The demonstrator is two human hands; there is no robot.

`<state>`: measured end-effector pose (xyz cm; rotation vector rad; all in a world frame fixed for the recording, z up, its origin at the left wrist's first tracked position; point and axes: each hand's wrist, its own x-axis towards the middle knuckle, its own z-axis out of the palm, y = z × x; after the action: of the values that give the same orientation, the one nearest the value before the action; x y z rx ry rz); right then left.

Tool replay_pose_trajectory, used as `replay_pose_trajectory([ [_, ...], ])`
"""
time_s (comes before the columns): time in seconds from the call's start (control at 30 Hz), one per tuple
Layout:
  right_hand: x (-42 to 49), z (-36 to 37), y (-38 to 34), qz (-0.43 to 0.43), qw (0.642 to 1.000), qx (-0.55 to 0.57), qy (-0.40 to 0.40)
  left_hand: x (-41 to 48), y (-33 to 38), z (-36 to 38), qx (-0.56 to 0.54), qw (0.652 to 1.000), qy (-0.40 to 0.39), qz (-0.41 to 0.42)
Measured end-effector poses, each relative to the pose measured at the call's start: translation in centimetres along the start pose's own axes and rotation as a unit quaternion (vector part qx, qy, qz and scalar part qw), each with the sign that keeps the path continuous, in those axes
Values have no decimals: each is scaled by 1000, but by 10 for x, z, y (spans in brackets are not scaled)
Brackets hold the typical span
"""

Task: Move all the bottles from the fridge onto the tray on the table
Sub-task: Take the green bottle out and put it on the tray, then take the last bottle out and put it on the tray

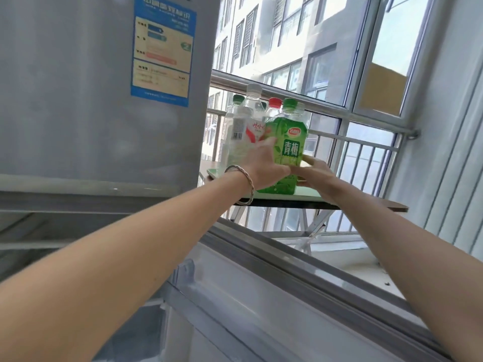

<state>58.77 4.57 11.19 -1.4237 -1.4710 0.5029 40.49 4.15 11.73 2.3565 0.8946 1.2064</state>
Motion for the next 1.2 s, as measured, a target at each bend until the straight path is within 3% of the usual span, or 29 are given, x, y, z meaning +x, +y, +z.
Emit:
replay_pose_trajectory([
  [0.07,-5,3,-2,0,1000,-2,23,-8,-2,-3,7,1000,0,10],
  [0.13,-15,11,-10,-41,991,-42,119,-17,-6,-11,7,1000,4,17],
  [0.2,-27,26,-25,-133,956,-103,238,-29,-10,-27,19,999,17,18],
  [0.27,-38,50,-45,-213,933,-135,256,-44,-15,-49,49,998,32,12],
  [0.43,-67,153,-96,-299,930,-166,134,-100,-46,-114,165,984,48,-42],
  [0.63,-96,299,-115,-285,946,-151,-24,-184,-120,-176,279,948,54,-145],
  [0.93,-105,486,-41,-199,929,-149,-274,-286,-279,-189,334,871,3,-360],
  [1.07,-91,546,11,-173,908,-176,-338,-298,-349,-170,331,827,2,-454],
  [1.2,-70,583,48,-164,892,-232,-351,-300,-409,-149,324,784,2,-530],
])
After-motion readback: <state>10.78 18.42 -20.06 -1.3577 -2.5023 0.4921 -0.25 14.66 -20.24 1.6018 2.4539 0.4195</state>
